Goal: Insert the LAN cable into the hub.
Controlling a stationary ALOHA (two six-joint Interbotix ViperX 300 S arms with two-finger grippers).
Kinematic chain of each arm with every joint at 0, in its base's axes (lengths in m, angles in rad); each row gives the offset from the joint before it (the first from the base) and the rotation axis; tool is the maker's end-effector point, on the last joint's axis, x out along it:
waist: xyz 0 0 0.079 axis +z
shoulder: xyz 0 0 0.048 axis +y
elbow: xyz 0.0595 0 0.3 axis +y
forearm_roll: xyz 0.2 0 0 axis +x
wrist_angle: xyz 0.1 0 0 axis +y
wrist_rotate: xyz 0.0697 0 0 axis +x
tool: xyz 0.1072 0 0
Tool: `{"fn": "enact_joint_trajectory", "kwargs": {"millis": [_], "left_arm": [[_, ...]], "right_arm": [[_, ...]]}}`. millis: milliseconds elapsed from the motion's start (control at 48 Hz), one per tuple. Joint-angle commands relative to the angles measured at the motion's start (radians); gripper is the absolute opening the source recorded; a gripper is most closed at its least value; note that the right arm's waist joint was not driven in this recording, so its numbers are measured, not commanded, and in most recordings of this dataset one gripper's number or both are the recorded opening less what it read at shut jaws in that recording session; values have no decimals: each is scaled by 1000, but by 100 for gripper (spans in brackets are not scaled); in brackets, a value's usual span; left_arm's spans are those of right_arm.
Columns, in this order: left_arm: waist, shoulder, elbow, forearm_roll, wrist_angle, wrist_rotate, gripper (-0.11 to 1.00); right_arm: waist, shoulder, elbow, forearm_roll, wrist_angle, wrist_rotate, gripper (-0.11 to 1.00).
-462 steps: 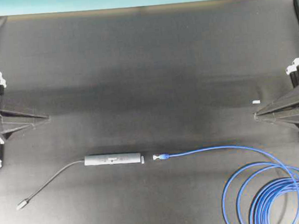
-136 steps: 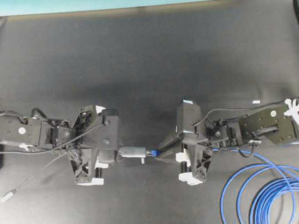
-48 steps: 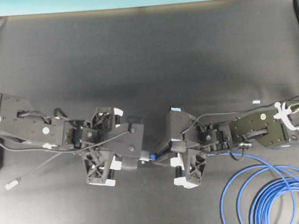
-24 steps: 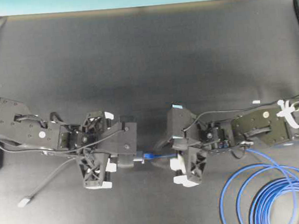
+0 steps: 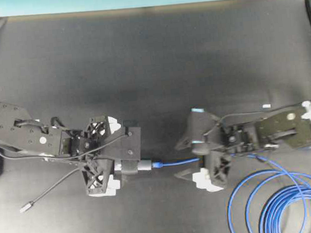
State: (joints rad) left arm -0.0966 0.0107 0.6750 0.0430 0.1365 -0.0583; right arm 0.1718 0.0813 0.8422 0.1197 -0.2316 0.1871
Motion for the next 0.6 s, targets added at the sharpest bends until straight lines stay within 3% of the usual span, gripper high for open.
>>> {"fn": "enact_joint_trajectory", "kwargs": {"millis": [0,250,583], "left_arm": [[3,-25,8,2,0,-3,83],[-2,-150,95,3,-5,-64,79],[-9,-244,163,3,-190,-71,79]], "right_arm": [[0,-48,25,-2,-8,5,83],[0,-161,130,-2,-23,5,83],[0,-169,141,-2,-94,-8,83]]}}
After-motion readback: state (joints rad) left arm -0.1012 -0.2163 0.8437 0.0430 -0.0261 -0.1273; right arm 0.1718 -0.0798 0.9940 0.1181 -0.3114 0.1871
